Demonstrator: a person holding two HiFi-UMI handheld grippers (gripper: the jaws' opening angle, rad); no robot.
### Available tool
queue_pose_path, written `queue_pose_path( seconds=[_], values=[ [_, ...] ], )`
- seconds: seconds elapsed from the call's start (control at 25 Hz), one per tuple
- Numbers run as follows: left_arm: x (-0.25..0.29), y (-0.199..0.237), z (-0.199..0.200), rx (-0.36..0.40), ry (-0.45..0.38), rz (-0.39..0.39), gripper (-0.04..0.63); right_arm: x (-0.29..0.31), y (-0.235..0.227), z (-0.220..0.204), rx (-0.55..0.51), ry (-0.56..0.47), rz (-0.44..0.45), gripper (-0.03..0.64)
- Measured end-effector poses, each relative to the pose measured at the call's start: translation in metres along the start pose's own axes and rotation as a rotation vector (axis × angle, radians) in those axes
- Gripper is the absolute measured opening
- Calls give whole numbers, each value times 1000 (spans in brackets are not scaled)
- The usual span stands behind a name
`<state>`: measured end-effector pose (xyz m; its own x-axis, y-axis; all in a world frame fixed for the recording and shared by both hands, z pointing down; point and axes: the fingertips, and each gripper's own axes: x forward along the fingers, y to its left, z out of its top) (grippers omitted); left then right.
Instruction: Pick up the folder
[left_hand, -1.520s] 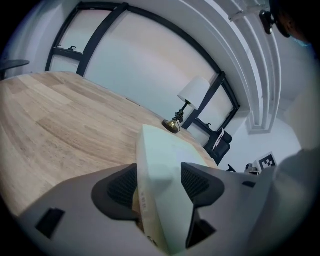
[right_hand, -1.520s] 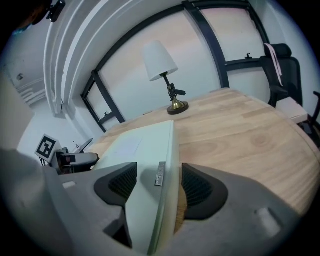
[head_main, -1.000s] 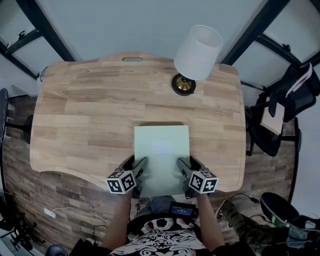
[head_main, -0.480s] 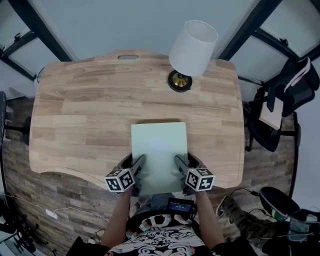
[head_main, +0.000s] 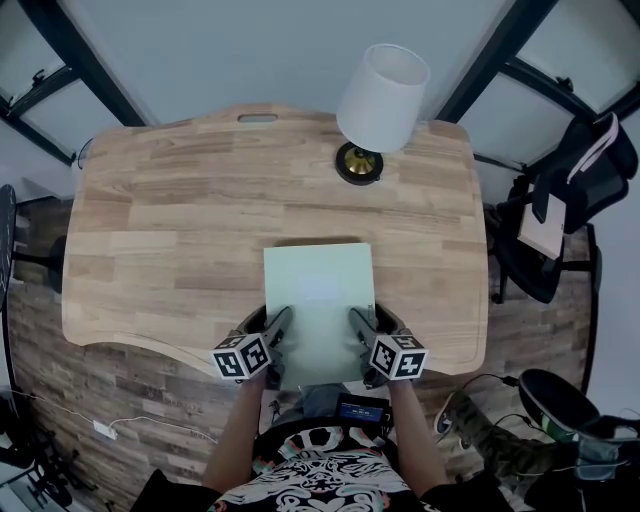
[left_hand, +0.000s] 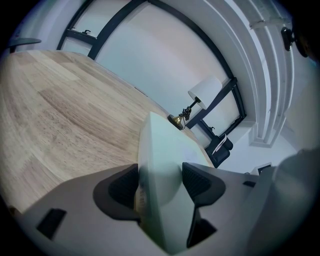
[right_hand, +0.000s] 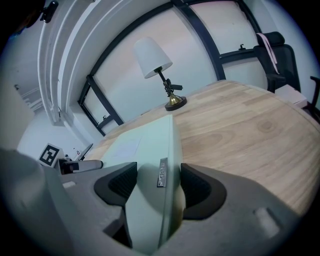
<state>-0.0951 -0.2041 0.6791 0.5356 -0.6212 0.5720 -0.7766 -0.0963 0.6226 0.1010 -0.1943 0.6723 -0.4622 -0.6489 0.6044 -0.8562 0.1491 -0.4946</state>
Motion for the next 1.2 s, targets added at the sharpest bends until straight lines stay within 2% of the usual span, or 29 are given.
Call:
queue_pose_path(
  seconds=[0.28,0.44,0.64,1.2],
  values=[
    [2,0,7,7,-6,18,275,2,2,3,19,-4,-13,261],
    [-1,0,0,-24,10,25,275,-5,5,1,18,-10,-31,258],
    [-2,-6,18,-16,-22,27,275,-5,10,19,-23,-35,-45,258],
    [-22,-19,34,13,-78,15,275,-19,28,34,-56,-93,-25,256]
  ],
)
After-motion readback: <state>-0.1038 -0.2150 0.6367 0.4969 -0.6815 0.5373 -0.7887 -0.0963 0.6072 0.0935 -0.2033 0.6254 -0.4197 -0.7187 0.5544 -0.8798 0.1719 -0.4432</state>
